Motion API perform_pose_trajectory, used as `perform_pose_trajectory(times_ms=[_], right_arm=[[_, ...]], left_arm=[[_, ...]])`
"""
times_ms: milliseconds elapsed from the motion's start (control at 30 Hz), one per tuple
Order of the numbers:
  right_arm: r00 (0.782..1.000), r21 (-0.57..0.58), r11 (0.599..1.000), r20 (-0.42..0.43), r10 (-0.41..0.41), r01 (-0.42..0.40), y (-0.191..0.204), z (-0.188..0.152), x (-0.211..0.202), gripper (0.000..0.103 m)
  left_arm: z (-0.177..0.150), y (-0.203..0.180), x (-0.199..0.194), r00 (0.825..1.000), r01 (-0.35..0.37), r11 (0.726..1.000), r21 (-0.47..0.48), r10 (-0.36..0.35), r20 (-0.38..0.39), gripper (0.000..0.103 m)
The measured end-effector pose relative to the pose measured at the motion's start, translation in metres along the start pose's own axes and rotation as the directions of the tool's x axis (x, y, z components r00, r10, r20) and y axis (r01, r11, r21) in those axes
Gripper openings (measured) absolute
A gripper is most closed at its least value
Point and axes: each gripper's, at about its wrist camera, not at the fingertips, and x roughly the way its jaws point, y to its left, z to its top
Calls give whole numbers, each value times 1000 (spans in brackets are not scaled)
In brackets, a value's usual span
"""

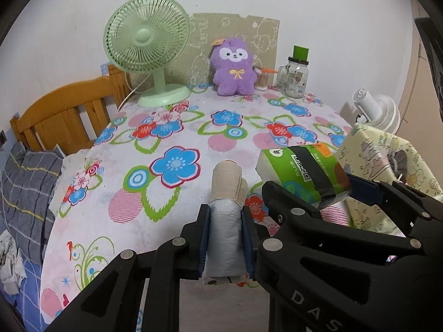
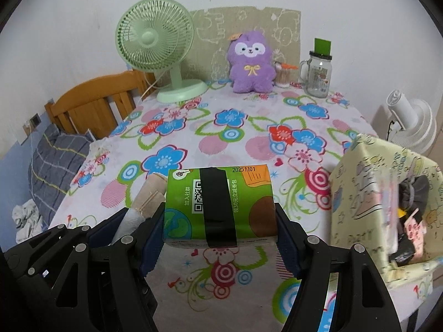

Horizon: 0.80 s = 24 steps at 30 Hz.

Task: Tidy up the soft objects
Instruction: 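Lift the tissue pack and white roll and carry them over the paper box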

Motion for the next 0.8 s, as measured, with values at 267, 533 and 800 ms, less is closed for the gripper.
perform_pose_trajectory(times_ms=[267, 533, 800], right_arm=[[999, 16, 1000, 43, -11, 10, -16, 7, -29, 74], [997, 31, 999, 73, -15, 13, -35, 15, -52, 74], [994, 47, 999, 102, -30, 25, -54, 20, -72, 74]], left_arm=[[13, -21, -21, 1000, 9, 1000, 19, -10, 29, 21], [24, -44, -36, 998, 9, 999, 36, -11, 57, 20], [33, -67, -48, 996, 17, 998, 62, -22, 83, 21]])
